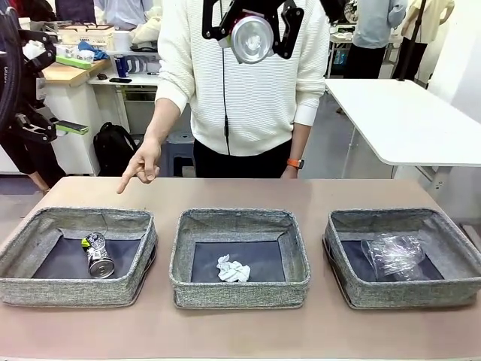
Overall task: Sort the waste into the appropriate baskets.
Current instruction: Place the picked waste into the Fabric basket indicated by the person.
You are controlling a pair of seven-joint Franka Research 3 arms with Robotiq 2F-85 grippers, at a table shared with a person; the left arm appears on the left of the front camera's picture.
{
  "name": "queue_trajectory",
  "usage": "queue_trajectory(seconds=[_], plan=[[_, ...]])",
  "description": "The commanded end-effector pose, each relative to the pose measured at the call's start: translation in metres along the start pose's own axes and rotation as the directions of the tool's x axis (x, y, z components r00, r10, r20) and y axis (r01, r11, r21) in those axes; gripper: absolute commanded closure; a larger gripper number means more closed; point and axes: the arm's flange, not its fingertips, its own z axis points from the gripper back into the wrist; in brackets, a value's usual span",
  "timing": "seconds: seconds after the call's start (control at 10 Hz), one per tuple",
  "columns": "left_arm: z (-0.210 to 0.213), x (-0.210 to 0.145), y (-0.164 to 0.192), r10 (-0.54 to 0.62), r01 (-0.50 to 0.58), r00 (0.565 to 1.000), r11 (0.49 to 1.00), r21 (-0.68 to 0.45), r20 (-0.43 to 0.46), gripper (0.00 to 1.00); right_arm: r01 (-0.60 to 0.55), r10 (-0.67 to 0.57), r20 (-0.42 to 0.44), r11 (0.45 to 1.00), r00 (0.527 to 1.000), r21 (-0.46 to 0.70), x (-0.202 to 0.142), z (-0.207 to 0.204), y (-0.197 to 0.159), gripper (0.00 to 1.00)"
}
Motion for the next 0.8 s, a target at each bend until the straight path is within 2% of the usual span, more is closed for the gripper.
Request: queue_trajectory(seconds=[0.0,0.4,0.5,0.7], plan=[[0.000,-0.001,0.000,-0.022,0.022,1.000,0.999,-0.024,-0.003,0.00,-0.003,0.003,0.013,1.000,1.000,0.003,-0.001,-0.001,0.000,1.00],[0.000,0.000,0.000,0.000,0.000,1.000,1.000,0.000,0.000,0.00,0.000,0.000,0.000,1.000,1.000,0.000,0.000,0.000,0.000,1.00],[0.014,-0.005,0.003,-0.032,0.033,0.999,0.997,0.070,-0.016,0.00,-0.050,0.052,0.030,0.998,0.998,-0.042,0.008,-0.005,0.009,1.00],[0.077,0.000,0.030,-0.046,0.041,0.999,0.967,0.251,0.013,0.00,-0.276,0.284,0.085,0.957,0.955,-0.091,0.032,-0.028,0.042,1.00]])
